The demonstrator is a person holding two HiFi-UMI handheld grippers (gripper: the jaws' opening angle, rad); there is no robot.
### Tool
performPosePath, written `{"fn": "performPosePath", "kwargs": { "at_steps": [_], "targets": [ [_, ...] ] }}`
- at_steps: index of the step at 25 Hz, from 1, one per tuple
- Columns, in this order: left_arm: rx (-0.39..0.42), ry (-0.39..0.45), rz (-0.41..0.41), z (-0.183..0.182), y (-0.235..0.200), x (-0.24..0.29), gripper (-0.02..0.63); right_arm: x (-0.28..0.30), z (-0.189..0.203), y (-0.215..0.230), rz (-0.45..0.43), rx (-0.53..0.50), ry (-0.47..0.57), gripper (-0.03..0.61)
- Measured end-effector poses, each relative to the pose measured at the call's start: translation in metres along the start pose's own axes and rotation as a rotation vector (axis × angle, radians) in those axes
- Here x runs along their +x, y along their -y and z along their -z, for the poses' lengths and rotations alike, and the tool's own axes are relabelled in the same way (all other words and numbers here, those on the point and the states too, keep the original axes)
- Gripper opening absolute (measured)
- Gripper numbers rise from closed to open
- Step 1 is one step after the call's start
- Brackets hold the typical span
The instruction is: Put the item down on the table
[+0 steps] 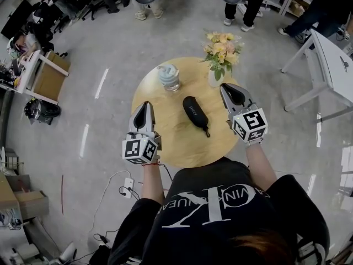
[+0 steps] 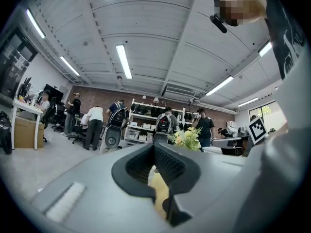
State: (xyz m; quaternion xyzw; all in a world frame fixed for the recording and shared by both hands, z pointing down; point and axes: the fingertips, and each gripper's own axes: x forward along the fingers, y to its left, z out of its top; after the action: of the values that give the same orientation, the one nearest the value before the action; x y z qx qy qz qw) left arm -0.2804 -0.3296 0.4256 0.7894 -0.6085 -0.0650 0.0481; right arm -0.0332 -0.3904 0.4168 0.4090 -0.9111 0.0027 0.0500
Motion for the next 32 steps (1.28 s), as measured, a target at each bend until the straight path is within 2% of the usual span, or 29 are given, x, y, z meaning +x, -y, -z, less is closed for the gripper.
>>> {"fn": "performPosePath", "kwargs": {
  "at_steps": [17, 32],
  "targets": [
    [0.000, 0.033, -0.025, -0.012, -0.014, -0.004, 0.012, 0.011, -0.019, -0.005, -0.008, 0.013, 0.058, 0.034],
    [-0.004, 0.024, -0.045, -0.009, -0.023, -0.013, 0.012, 0.016, -0.018, -0.008, -0.014, 0.022, 0.054, 0.034]
  ]
}}
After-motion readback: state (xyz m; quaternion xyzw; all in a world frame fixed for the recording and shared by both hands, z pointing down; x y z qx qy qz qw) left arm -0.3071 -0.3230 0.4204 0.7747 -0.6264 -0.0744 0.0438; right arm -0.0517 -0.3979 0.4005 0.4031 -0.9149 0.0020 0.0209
